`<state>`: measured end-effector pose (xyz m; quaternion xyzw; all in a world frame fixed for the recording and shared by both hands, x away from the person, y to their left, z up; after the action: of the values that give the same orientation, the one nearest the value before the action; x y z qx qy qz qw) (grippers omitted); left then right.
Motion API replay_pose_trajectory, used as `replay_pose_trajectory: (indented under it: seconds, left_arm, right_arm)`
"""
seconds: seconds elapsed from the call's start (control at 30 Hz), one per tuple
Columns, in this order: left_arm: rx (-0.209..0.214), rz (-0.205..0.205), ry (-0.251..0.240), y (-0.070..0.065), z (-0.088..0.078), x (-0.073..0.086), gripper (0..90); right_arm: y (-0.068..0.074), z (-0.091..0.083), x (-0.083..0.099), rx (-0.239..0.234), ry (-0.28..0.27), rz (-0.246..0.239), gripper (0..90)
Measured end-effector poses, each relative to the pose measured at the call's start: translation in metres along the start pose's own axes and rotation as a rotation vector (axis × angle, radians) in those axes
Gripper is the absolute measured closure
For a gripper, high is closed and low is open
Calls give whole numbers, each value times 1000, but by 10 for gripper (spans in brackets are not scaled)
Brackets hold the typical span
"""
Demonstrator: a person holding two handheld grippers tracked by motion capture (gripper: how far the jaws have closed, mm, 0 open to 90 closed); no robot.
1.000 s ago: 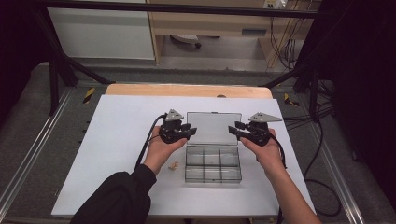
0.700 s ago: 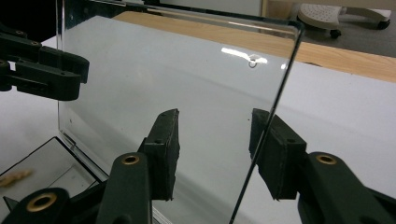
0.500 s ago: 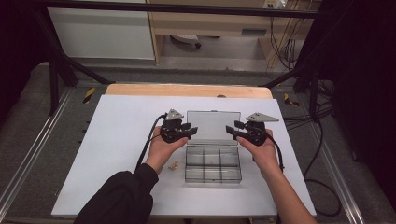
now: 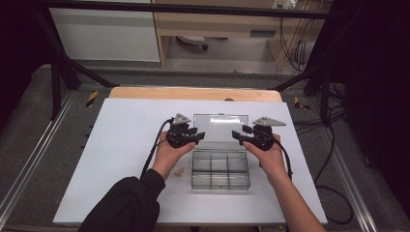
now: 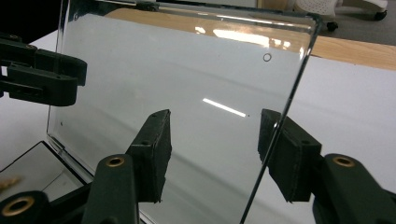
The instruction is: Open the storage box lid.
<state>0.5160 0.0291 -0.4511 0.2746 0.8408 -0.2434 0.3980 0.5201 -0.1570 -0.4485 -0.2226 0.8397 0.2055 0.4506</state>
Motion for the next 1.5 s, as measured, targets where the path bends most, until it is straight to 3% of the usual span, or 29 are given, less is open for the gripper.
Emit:
replay_pose_trajectory:
  seconds: [0.83, 1.5]
  left_arm:
    - [-1, -4, 47, 1, 8, 12, 530]
    - [25, -33, 97, 1, 13, 22, 478]
  right_arm:
    - [1, 11, 11, 11, 63, 27, 353]
    - [1, 18, 21, 1, 125, 66, 295]
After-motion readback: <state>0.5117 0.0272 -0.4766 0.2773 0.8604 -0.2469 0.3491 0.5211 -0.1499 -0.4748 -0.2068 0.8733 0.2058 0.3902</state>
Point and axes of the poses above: each handheld gripper's, and its own axes: z roughly forward along the jaws, x roughly out of its underside, y roughly to its left, the point moved 9 cm from there along z, roughly forward along the jaws, and after that the axes turned 3 degrees about y, right-handed, at the moved point
